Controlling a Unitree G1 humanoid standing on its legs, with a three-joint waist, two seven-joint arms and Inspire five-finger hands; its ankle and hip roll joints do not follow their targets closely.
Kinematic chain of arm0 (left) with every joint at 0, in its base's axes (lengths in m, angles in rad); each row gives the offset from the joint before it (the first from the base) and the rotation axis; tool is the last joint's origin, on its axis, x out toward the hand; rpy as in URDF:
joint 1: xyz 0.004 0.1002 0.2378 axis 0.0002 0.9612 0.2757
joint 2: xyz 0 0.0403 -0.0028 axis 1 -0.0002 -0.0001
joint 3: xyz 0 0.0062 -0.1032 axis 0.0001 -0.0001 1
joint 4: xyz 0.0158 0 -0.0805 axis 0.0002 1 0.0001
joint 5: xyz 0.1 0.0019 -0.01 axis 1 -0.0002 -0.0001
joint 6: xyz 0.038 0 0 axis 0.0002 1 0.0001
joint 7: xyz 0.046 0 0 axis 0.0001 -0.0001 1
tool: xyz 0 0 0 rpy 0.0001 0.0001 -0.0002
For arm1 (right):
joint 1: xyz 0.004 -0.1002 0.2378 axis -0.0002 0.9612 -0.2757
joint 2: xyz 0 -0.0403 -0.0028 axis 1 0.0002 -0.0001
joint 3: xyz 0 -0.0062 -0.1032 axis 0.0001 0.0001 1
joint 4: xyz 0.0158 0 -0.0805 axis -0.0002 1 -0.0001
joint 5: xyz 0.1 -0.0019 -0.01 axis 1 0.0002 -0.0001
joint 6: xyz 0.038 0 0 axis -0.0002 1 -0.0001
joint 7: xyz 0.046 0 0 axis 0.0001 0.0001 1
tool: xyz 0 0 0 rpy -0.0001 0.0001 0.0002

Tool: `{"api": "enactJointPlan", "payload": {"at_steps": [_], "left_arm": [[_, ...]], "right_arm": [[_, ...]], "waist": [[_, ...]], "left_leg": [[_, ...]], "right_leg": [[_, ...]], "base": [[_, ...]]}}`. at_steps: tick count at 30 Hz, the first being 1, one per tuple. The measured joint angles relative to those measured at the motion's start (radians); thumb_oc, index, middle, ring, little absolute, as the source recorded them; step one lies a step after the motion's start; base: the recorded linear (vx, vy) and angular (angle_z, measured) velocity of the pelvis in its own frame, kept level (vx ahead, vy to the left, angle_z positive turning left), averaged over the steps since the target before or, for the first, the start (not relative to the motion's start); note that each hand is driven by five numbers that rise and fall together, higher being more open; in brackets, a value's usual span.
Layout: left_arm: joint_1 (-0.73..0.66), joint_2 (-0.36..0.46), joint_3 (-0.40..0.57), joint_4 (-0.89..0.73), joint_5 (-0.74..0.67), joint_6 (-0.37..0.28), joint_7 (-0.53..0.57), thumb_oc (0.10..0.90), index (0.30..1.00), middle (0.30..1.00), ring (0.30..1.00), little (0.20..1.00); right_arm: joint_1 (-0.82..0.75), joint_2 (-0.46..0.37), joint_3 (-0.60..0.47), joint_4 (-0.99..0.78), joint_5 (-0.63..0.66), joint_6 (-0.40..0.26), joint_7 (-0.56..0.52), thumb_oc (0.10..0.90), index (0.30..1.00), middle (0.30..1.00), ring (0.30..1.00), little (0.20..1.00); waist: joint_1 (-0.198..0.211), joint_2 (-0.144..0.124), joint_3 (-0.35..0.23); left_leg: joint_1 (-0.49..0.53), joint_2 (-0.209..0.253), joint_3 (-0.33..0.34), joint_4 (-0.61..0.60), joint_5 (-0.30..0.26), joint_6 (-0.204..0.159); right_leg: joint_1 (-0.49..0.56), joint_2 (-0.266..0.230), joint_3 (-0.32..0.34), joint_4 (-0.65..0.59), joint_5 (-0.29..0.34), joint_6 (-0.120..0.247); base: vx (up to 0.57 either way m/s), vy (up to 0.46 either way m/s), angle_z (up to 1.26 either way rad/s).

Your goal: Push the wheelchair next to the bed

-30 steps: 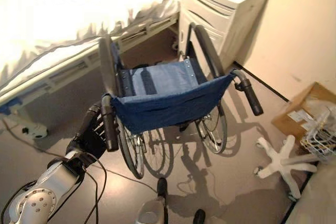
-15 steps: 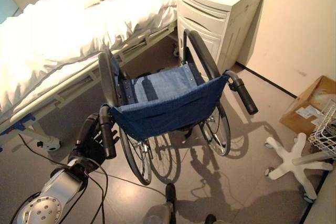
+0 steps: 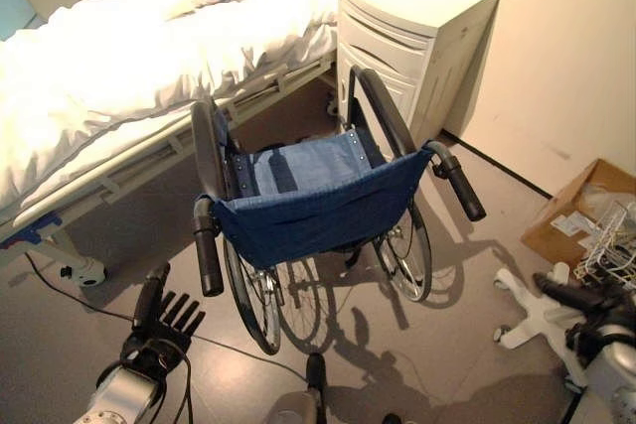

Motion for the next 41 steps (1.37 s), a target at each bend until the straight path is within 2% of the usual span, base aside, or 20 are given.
{"api": "enactJointPlan", "payload": {"at_steps": [1, 6, 8, 12, 13, 15, 17, 19, 23, 26, 33, 41], "left_arm": [[-0.007, -0.013, -0.025, 0.069, 0.034, -0.017, -0.009, 0.800, 0.900, 0.900, 0.900, 0.900], [-0.014, -0.091, -0.104, 0.349, 0.139, -0.030, -0.051, 0.800, 0.900, 0.900, 0.900, 0.900], [-0.016, -0.108, -0.120, 0.402, 0.162, -0.028, -0.067, 0.800, 0.900, 0.900, 0.900, 0.900], [-0.073, -0.157, -0.170, 0.665, 0.247, -0.048, -0.155, 0.800, 0.900, 0.900, 0.900, 0.900], [-0.122, -0.167, -0.190, 0.787, 0.255, -0.051, -0.180, 0.800, 0.900, 0.900, 0.900, 0.900], [-0.140, -0.184, -0.218, 0.829, 0.258, -0.052, -0.210, 0.800, 0.900, 0.900, 0.900, 0.900], [-0.199, -0.204, -0.274, 0.956, 0.315, -0.071, -0.252, 0.800, 0.900, 0.900, 0.900, 0.900], [-0.238, -0.218, -0.291, 1.039, 0.354, -0.080, -0.264, 0.800, 0.900, 0.900, 0.900, 0.900], [-0.266, -0.221, -0.287, 1.134, 0.393, -0.100, -0.274, 0.800, 0.900, 0.900, 0.900, 0.900], [-0.271, -0.221, -0.288, 1.146, 0.421, -0.109, -0.269, 0.800, 0.900, 0.900, 0.900, 0.900], [-0.276, -0.221, -0.299, 1.183, 0.471, -0.134, -0.286, 0.800, 0.900, 0.900, 0.900, 0.900], [-0.284, -0.216, -0.333, 1.204, 0.508, -0.155, -0.306, 0.800, 0.900, 0.900, 0.900, 0.900]], "right_arm": [[-0.020, 0.043, 0.045, 0.082, 0.000, -0.028, 0.016, 0.800, 0.900, 0.900, 0.900, 0.900], [-0.052, 0.166, 0.195, 0.337, 0.047, -0.036, 0.073, 0.800, 0.900, 0.900, 0.900, 0.900], [-0.041, 0.188, 0.217, 0.379, 0.043, -0.034, 0.078, 0.800, 0.900, 0.900, 0.900, 0.900], [-0.123, 0.272, 0.244, 0.674, 0.023, -0.044, 0.119, 0.800, 0.900, 0.900, 0.900, 0.900], [-0.172, 0.294, 0.247, 0.820, 0.000, -0.046, 0.145, 0.800, 0.900, 0.900, 0.900, 0.900], [-0.190, 0.307, 0.266, 0.906, -0.028, -0.042, 0.182, 0.800, 0.900, 0.900, 0.900, 0.900], [-0.222, 0.336, 0.271, 1.095, -0.094, -0.064, 0.271, 0.800, 0.900, 0.900, 0.900, 0.900], [-0.224, 0.351, 0.277, 1.165, -0.124, -0.073, 0.314, 0.800, 0.900, 0.900, 0.900, 0.900], [-0.209, 0.356, 0.278, 1.195, -0.181, -0.111, 0.372, 0.800, 0.900, 0.900, 0.900, 0.900], [-0.209, 0.357, 0.280, 1.196, -0.252, -0.124, 0.413, 0.800, 0.900, 0.900, 0.900, 0.900], [-0.226, 0.354, 0.278, 1.236, -0.251, -0.116, 0.521, 0.800, 0.900, 0.900, 0.900, 0.900], [-0.248, 0.355, 0.280, 1.286, -0.252, -0.115, 0.534, 0.800, 0.900, 0.900, 0.900, 0.900]], "waist": [[0.006, -0.003, -0.008], [0.013, 0.002, -0.018], [0.014, 0.004, -0.020], [0.010, 0.003, -0.036], [0.009, 0.003, -0.053], [0.009, 0.003, -0.065], [0.007, 0.003, -0.098], [-0.001, 0.002, -0.123], [-0.024, 0.004, -0.147], [-0.048, 0.004, -0.150], [-0.056, 0.005, -0.163], [-0.056, 0.005, -0.178]], "left_leg": [[0.003, -0.001, 0.000, 0.000, 0.000, 0.000], [-0.001, -0.009, -0.018, -0.001, 0.000, 0.000], [-0.001, -0.011, -0.022, -0.001, 0.000, -0.001], [0.013, -0.012, -0.023, -0.002, 0.000, -0.001], [0.014, -0.012, -0.023, -0.002, -0.003, -0.005], [0.014, -0.011, -0.023, -0.009, -0.003, -0.005], [0.015, -0.012, -0.022, -0.009, -0.004, -0.005], [0.014, -0.011, -0.020, -0.009, -0.004, -0.004], [0.016, -0.009, -0.015, -0.009, -0.004, -0.004], [0.013, -0.007, -0.014, -0.009, -0.004, -0.004], [0.017, -0.003, 0.003, -0.009, -0.005, -0.003], [0.020, -0.002, 0.003, -0.009, -0.005, -0.004]], "right_leg": [[0.000, 0.000, 0.000, -0.001, -0.001, 0.000], [0.010, -0.002, -0.015, -0.015, -0.001, 0.000], [0.014, -0.003, -0.024, -0.015, -0.001, 0.001], [0.027, 0.000, -0.025, -0.015, -0.002, 0.001], [0.029, -0.001, -0.025, -0.014, -0.002, 0.002], [0.029, -0.002, -0.025, -0.014, -0.003, 0.002], [0.029, -0.002, -0.025, -0.014, -0.003, 0.001], [0.028, -0.003, -0.025, -0.014, -0.004, 0.000], [0.025, -0.003, -0.020, -0.013, -0.005, -0.001], [0.019, -0.003, -0.016, -0.010, -0.005, -0.002], [0.018, 0.000, 0.004, -0.010, -0.006, -0.004], [0.019, 0.001, 0.004, -0.007, -0.007, -0.006]], "base": [[-0.01, 0.004, 0.03], [0.01, 0.005, 0.10], [0.03, 0.023, 0.12], [0.03, 0.045, 0.01], [0.01, 0.031, 0.01], [0.02, 0.035, 0.01], [0.02, 0.034, 0.00], [0.01, 0.014, -0.02], [0.00, 0.023, -0.06], [0.00, 0.006, -0.01], [0.00, -0.002, -0.04], [0.00, 0.000, 0.00]]}}
